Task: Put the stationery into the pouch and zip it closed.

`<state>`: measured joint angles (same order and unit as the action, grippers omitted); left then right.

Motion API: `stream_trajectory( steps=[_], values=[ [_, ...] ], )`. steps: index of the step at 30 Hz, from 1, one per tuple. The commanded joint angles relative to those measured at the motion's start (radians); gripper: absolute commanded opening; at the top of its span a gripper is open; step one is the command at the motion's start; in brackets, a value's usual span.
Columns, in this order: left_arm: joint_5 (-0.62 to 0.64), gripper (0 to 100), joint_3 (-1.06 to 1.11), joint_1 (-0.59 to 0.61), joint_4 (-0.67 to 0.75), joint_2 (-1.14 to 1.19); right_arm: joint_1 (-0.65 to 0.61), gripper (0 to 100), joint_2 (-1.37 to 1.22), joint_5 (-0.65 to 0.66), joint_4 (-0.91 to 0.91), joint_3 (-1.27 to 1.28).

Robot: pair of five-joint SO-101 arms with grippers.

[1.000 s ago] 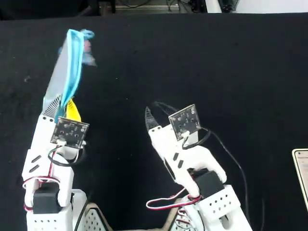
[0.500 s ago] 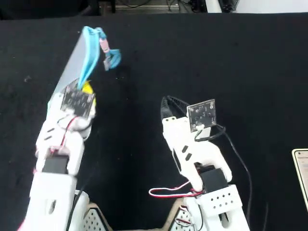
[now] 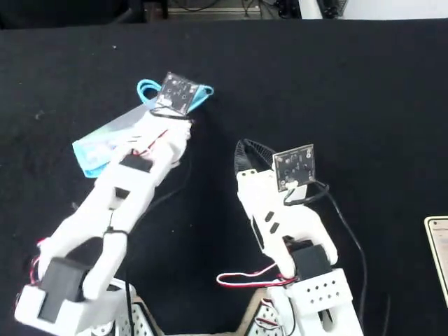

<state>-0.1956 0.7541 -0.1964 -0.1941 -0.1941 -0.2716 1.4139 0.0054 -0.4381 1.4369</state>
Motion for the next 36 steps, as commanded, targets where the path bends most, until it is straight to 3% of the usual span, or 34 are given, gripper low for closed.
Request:
stream_trajectory(
  steps=[1,6,10,22,31,36],
  values=[
    [0.032,3,-0.081,-0.022,0.006,0.043,0.008,1.1,-0.013,-0.008,0.018,-0.021],
    [0.034,11,-0.088,-0.021,-0.032,0.044,0.008,1.1,-0.013,-0.008,0.018,-0.021],
    [0.034,18,-0.137,-0.024,-0.222,0.043,0.006,1.1,-0.013,-0.008,0.018,-0.021],
    [0.032,19,-0.495,-0.022,-0.809,0.052,0.006,1.1,-0.013,-0.008,0.025,-0.008],
    [0.058,19,-0.657,-0.036,-0.997,0.044,0.006,1.1,-0.013,-0.008,0.025,-0.005],
    [0.126,23,-0.69,-0.036,-1.025,0.044,0.005,1.1,-0.013,-0.008,0.025,-0.005]
  ],
)
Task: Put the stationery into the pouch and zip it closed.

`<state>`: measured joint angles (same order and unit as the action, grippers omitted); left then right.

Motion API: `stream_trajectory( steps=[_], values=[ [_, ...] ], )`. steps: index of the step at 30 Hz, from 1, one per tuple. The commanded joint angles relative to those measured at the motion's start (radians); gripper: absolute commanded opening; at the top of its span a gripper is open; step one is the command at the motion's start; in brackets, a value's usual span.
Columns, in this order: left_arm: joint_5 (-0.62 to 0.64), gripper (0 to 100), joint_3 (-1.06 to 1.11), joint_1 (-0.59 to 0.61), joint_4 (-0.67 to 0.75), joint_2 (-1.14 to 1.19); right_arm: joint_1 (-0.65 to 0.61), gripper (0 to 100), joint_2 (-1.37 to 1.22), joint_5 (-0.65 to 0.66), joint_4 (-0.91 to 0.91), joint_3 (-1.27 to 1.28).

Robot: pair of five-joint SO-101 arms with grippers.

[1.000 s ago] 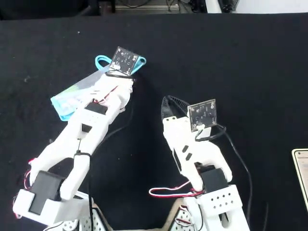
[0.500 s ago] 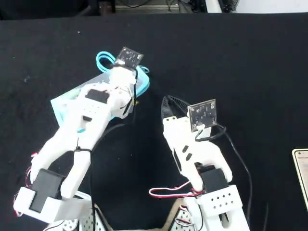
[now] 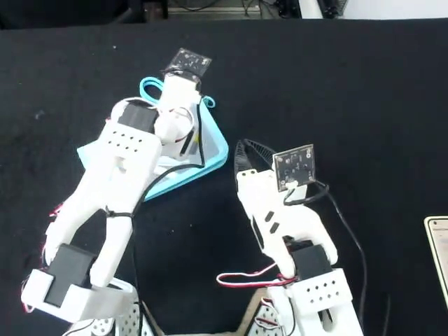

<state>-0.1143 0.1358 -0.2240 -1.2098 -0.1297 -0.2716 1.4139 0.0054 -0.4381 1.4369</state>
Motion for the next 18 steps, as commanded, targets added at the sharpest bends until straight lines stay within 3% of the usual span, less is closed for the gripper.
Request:
stream_trajectory(
  steps=[1,6,10,12,18],
  values=[
    [0.052,24,-0.071,-0.005,-0.009,-0.021,0.005,1.1,-0.013,-0.008,0.023,-0.005],
    [-0.049,17,-0.07,0.07,-0.028,-0.021,0.005,1.1,-0.013,-0.008,0.023,-0.004],
    [-0.187,4,-0.071,0.134,-0.118,-0.023,0.005,1.1,-0.013,-0.008,0.034,0.004],
    [-0.226,3,-0.056,0.173,-0.196,-0.031,0.005,1.1,-0.013,-0.008,0.048,0.008],
    [-0.161,3,0.097,0.355,-0.19,-0.144,-0.028,1.1,-0.013,-0.008,0.046,0.015]
  ],
)
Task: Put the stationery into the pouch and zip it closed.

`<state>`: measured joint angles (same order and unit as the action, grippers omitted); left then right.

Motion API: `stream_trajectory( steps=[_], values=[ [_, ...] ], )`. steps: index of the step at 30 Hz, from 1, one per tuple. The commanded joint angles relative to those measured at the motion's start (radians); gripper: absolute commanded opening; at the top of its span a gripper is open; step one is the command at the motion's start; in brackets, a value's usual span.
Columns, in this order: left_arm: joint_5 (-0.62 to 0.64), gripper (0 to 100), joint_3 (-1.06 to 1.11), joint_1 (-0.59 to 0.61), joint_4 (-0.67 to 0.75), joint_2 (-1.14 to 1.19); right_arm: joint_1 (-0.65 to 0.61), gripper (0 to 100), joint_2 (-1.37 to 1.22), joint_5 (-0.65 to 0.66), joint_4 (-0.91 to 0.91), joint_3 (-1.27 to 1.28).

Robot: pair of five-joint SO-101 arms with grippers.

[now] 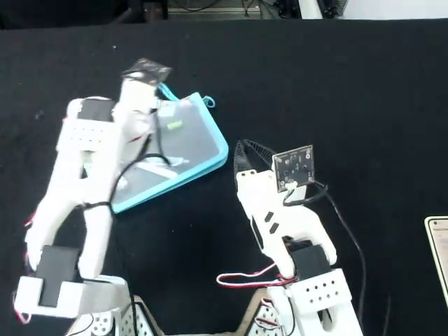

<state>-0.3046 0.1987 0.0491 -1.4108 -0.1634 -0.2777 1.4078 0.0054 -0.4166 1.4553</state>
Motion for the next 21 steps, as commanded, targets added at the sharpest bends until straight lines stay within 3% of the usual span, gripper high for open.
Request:
stream_trajectory(
  steps=[1,10,16,21],
  values=[
    [0.029,3,0.084,0.11,0.035,-0.155,-0.021,1.1,-0.004,-0.008,0.021,-0.005],
    [0.023,3,0.67,0.326,0.259,-0.713,-0.02,1.4,0.002,-0.008,0.018,-0.024],
    [0.023,3,0.908,0.46,0.272,-1.013,-0.018,1.5,0.002,-0.006,0.011,-0.073],
    [0.021,3,1.053,0.518,0.272,-1.241,-0.015,1.2,0.004,0.044,-0.137,-0.065]
  ],
)
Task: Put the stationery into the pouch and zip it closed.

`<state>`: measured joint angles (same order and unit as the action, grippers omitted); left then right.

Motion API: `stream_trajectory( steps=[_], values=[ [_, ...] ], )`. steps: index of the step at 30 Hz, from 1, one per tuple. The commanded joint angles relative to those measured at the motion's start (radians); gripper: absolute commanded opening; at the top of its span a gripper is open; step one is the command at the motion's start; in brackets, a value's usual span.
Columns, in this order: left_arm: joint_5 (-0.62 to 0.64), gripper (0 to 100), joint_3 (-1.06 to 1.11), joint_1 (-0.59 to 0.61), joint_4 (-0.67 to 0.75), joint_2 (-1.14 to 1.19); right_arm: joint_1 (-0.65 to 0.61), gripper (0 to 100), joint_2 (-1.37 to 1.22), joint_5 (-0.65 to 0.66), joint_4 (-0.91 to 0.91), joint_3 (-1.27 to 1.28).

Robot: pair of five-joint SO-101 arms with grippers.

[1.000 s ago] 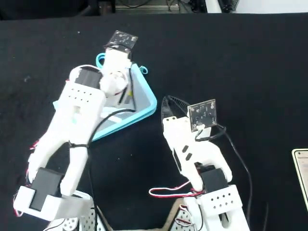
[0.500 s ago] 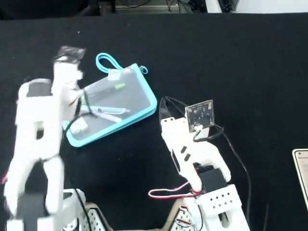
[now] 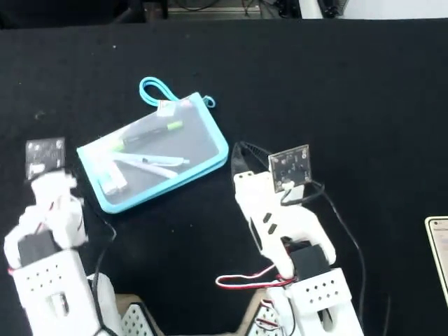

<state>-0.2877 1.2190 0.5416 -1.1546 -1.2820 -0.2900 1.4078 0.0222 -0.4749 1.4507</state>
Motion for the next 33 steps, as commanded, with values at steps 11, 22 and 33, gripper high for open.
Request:
stream_trajectory(
  steps=[11,22,33],
  values=[
    [-0.041,3,0.231,0.019,-0.121,-0.5,0.195,1.1,0.245,0.031,-0.559,-0.058],
    [0.006,3,0.341,0.005,-0.157,-0.543,0.259,1.5,0.461,0.031,-0.895,-0.024],
    [0.23,3,0.481,-0.14,-0.118,-0.542,0.331,1.2,0.487,0.037,-0.867,0.101]
  ],
)
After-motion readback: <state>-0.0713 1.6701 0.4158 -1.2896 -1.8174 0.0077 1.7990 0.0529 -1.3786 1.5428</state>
